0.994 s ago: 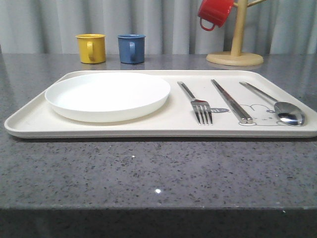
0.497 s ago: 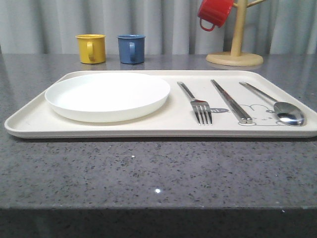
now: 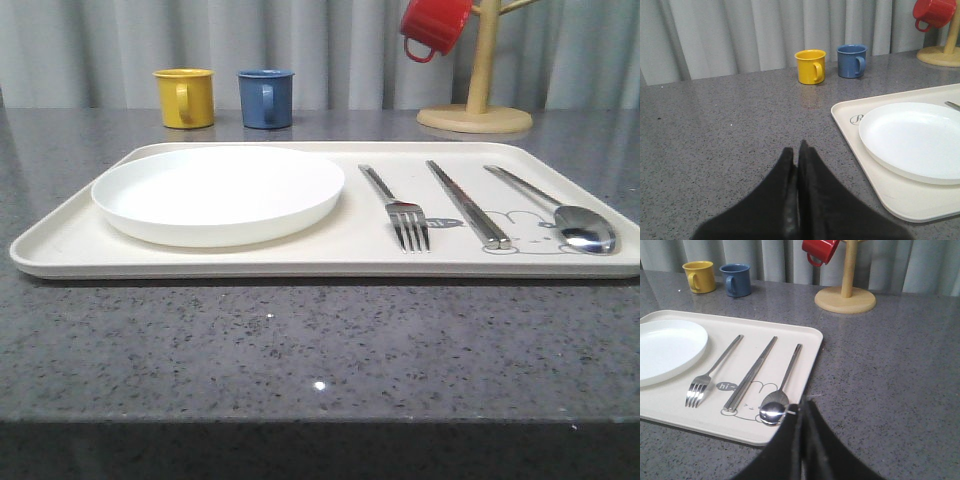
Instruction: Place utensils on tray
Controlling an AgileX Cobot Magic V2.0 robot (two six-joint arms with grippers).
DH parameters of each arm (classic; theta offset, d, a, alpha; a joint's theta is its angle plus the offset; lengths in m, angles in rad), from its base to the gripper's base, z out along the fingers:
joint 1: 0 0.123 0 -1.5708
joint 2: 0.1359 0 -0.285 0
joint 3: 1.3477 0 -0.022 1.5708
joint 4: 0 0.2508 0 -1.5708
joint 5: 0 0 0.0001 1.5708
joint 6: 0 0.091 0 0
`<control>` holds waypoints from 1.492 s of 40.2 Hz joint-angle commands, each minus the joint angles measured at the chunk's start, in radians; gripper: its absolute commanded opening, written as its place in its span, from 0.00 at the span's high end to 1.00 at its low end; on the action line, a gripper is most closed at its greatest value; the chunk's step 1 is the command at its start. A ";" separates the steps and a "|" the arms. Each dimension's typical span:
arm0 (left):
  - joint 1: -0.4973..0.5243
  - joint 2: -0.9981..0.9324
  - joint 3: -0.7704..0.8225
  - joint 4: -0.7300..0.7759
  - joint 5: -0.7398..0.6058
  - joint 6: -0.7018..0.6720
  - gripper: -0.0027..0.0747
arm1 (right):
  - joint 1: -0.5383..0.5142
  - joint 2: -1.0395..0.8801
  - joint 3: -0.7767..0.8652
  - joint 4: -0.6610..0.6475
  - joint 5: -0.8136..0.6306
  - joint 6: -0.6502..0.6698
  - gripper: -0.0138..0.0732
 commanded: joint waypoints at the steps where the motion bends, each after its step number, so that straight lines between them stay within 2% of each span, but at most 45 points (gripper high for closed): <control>1: -0.006 0.010 -0.028 -0.011 -0.083 -0.005 0.99 | 0.000 0.009 -0.026 -0.006 -0.081 -0.008 0.92; 24: -0.006 0.010 -0.023 -0.008 -0.085 -0.003 0.99 | 0.000 0.009 -0.026 -0.006 -0.081 -0.008 0.92; 30: 0.002 -0.048 0.056 0.041 -0.158 -0.003 0.99 | 0.000 0.009 -0.026 -0.006 -0.081 -0.008 0.92; 40: 0.097 -0.228 0.248 0.028 -0.192 -0.006 0.99 | 0.000 0.009 -0.026 -0.006 -0.081 -0.008 0.92; 45: 0.151 -0.220 0.311 -0.007 -0.220 -0.006 0.99 | 0.000 0.010 -0.026 -0.006 -0.081 -0.008 0.92; 51: 0.166 -0.222 0.390 -0.042 -0.287 -0.006 0.99 | 0.000 0.010 -0.026 -0.006 -0.081 -0.008 0.92; 60: 0.166 -0.222 0.392 -0.033 -0.243 -0.006 0.99 | 0.000 0.010 -0.026 -0.006 -0.082 -0.008 0.92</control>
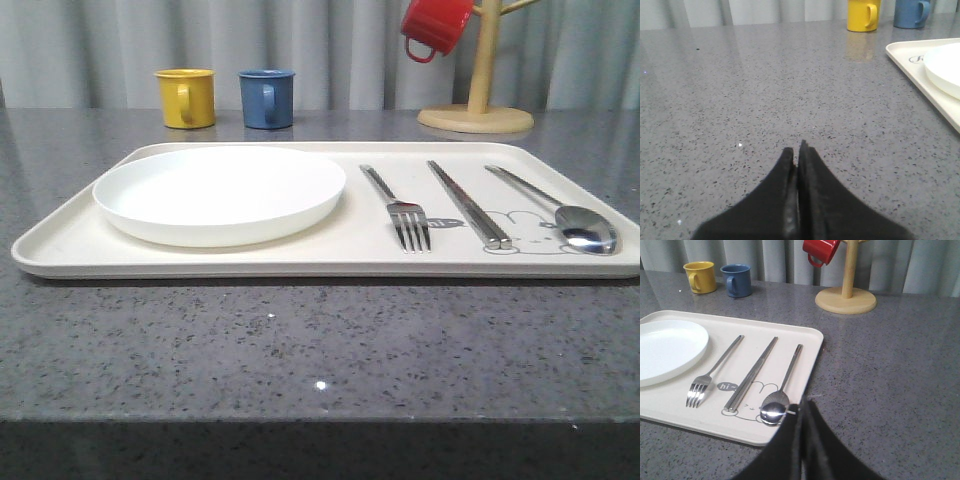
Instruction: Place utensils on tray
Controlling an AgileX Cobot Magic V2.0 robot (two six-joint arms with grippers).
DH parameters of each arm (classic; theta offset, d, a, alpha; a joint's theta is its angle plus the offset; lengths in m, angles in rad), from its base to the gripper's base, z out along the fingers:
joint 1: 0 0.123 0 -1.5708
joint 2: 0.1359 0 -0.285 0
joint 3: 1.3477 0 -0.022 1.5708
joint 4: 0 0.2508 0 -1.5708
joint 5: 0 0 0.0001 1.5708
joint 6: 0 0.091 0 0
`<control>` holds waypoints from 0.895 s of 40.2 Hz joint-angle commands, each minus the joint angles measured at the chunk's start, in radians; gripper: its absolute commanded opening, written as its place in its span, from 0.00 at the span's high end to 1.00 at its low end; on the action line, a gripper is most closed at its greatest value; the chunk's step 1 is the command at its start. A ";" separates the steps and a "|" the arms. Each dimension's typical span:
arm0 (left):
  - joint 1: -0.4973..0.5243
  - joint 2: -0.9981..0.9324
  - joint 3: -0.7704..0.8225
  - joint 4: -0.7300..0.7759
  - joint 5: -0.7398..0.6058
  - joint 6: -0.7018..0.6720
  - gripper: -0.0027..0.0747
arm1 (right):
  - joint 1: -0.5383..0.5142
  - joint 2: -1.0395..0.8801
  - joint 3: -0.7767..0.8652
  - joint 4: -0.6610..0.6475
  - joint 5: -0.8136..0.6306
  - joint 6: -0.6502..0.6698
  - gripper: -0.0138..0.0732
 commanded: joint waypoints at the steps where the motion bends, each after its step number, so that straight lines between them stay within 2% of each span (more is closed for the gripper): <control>1: 0.000 -0.022 -0.002 -0.010 -0.076 -0.006 0.99 | 0.000 0.010 -0.026 -0.006 -0.082 -0.006 0.92; 31: 0.000 -0.021 -0.002 -0.010 -0.074 -0.006 0.99 | 0.000 0.010 -0.026 -0.007 -0.082 -0.006 0.92; 36: 0.000 -0.021 -0.002 -0.010 -0.074 -0.006 0.99 | -0.002 0.010 -0.013 -0.056 -0.115 -0.006 0.92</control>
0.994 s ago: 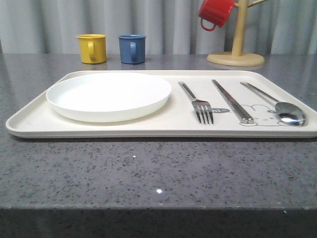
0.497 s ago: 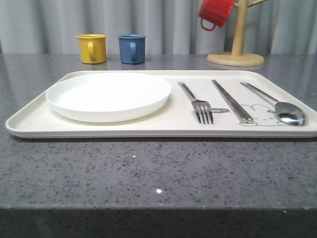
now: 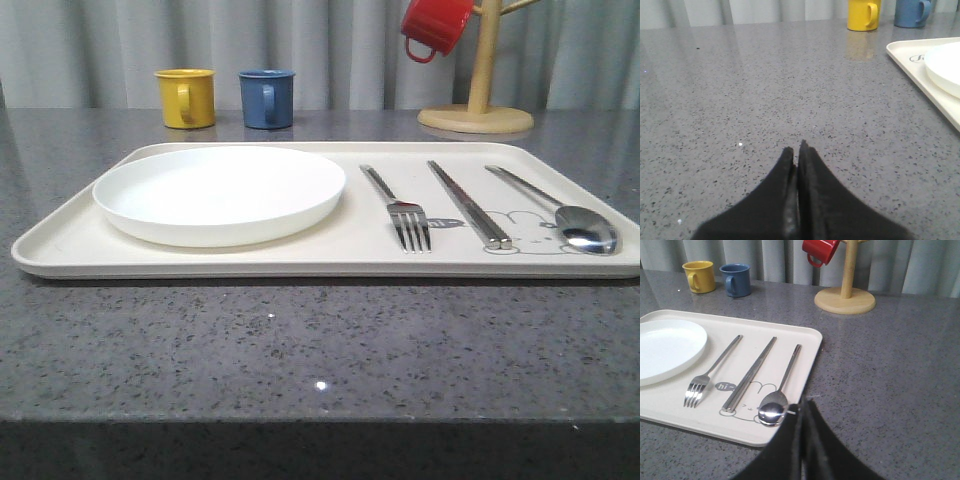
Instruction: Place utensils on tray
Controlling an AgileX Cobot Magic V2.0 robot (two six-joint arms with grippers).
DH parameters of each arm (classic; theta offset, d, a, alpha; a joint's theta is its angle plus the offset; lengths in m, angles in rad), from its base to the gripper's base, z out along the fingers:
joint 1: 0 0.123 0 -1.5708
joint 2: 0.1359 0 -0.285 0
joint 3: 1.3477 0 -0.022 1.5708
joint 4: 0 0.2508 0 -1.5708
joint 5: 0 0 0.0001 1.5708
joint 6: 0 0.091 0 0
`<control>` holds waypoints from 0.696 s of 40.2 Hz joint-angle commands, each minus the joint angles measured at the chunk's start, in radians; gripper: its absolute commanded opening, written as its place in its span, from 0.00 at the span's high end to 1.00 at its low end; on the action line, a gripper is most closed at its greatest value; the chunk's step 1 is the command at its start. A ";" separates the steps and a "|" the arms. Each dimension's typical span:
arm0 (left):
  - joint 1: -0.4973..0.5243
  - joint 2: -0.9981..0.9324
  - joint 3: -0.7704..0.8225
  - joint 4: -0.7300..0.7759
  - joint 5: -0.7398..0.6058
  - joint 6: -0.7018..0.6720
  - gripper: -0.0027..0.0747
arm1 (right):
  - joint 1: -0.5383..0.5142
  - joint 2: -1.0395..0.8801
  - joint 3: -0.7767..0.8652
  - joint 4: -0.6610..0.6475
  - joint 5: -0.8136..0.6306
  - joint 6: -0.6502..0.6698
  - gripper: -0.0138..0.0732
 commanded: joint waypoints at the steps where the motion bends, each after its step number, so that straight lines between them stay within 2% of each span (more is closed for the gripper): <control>1: 0.000 -0.021 -0.002 -0.010 -0.075 -0.006 0.99 | -0.005 0.008 -0.005 -0.040 -0.118 -0.006 0.92; 6: 0.000 -0.021 -0.002 -0.010 -0.075 -0.006 0.99 | -0.067 -0.008 0.079 -0.012 -0.218 -0.018 0.92; 9: 0.000 -0.021 -0.002 -0.010 -0.075 -0.006 0.99 | -0.132 -0.036 0.142 0.053 -0.262 -0.058 0.92; 17: 0.000 -0.021 -0.002 -0.010 -0.075 -0.006 0.99 | -0.309 -0.150 0.309 0.230 -0.275 -0.153 0.92; 24: 0.000 -0.021 -0.002 -0.010 -0.075 -0.006 0.99 | -0.339 -0.173 0.412 0.229 -0.314 -0.154 0.92; 28: 0.000 -0.021 -0.002 -0.010 -0.075 -0.006 0.99 | -0.339 -0.173 0.407 0.224 -0.268 -0.153 0.92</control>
